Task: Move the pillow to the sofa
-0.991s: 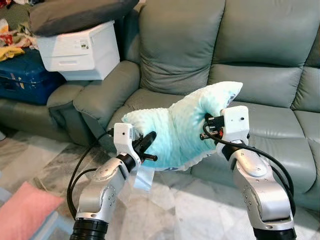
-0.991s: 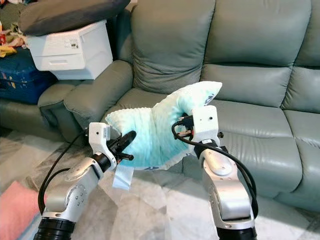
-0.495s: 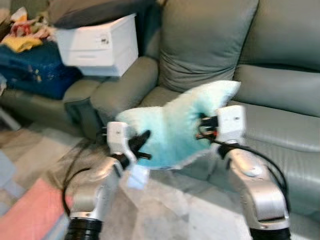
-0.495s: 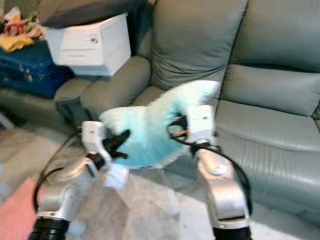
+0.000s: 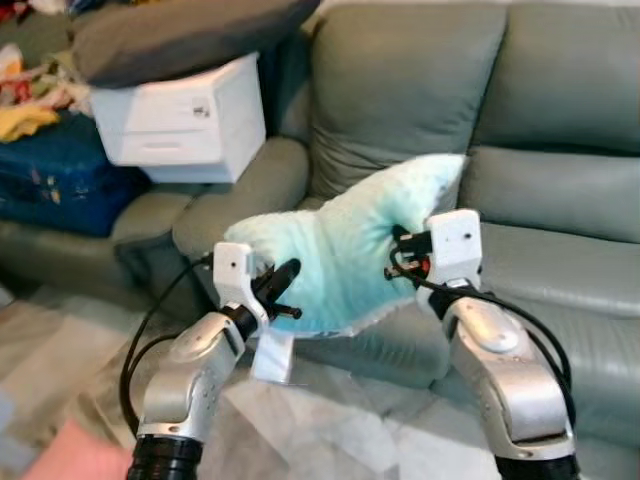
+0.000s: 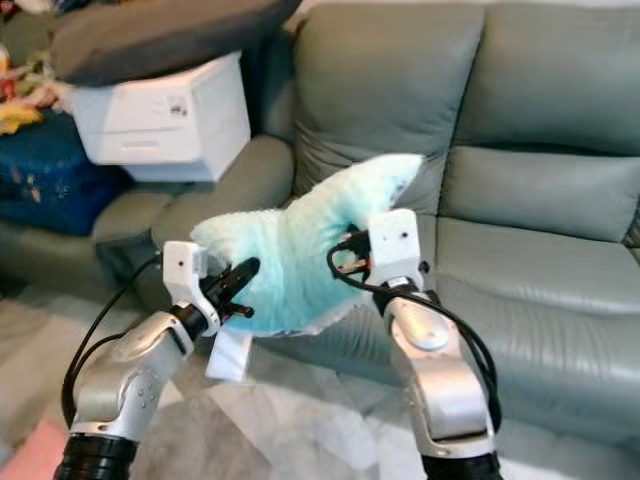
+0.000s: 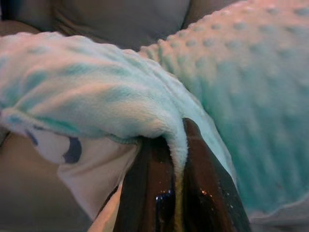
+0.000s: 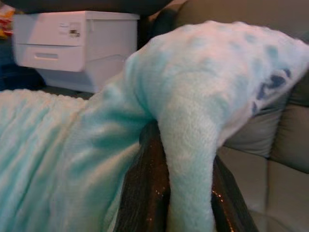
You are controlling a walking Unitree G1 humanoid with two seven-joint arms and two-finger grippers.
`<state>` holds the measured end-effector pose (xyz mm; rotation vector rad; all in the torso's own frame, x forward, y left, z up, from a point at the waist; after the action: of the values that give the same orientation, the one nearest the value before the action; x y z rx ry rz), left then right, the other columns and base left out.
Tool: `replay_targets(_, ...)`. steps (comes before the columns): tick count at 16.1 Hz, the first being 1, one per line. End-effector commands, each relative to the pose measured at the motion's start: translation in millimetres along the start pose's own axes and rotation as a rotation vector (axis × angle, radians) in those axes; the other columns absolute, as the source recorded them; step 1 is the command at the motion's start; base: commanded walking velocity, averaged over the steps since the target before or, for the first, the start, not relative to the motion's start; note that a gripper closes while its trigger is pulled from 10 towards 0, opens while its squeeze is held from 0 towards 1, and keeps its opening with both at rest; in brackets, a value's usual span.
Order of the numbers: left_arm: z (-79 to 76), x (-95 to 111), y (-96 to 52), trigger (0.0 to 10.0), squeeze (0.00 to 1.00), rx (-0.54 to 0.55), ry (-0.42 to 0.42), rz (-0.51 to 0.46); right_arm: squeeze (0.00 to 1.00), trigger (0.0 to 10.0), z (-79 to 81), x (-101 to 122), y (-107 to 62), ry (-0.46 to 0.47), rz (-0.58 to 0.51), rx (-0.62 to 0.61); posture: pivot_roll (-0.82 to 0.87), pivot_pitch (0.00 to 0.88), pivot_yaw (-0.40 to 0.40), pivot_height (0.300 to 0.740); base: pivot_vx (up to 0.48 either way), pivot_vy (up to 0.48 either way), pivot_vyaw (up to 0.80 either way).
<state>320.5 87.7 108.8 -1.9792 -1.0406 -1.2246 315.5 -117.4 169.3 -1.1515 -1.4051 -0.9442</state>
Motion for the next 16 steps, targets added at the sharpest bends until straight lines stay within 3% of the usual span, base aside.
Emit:
replay_targets(1,-10.8,3.3,4.9,10.0,0.0,-0.044,0.019,-0.008,0.0,10.0,-3.6,5.3,-0.4,-0.002,-0.025,-0.012,-0.17,0.0,0.079,0.74,0.39,0.281,0.0)
replay_targets(8,-11.9,0.2,4.6,10.0,0.0,-0.045,0.036,0.009,0.0,10.0,-2.2,4.3,-0.2,0.002,-0.022,-0.013,-0.17,0.0,0.081,0.74,0.456,0.04,0.0)
replay_targets(12,-11.8,-3.4,5.8,10.0,0.0,-0.035,0.02,0.025,0.0,10.0,-2.7,3.2,-0.5,0.004,-0.013,-0.018,-0.17,0.0,0.078,0.74,0.0,0.0,0.0)
replay_targets(16,-10.0,-4.0,7.4,10.0,0.0,-0.001,0.024,0.02,0.0,10.0,-4.1,3.4,-0.6,0.001,-0.011,-0.016,-0.17,0.0,0.071,0.74,0.0,0.0,-0.71)
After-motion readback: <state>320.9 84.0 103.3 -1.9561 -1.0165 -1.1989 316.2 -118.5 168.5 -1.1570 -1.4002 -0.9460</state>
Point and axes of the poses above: a point about 5 cm out from each wrist's last joint towards the gripper, its own y axis pointing out of the wrist towards the gripper, its own x axis along the axis of the wrist's last joint, z = x × y, the point moved 3 cm from there along y, pointing out of the wrist towards the gripper, and after that the axes turned 3 degrees about -y, right-handed, at the moved point
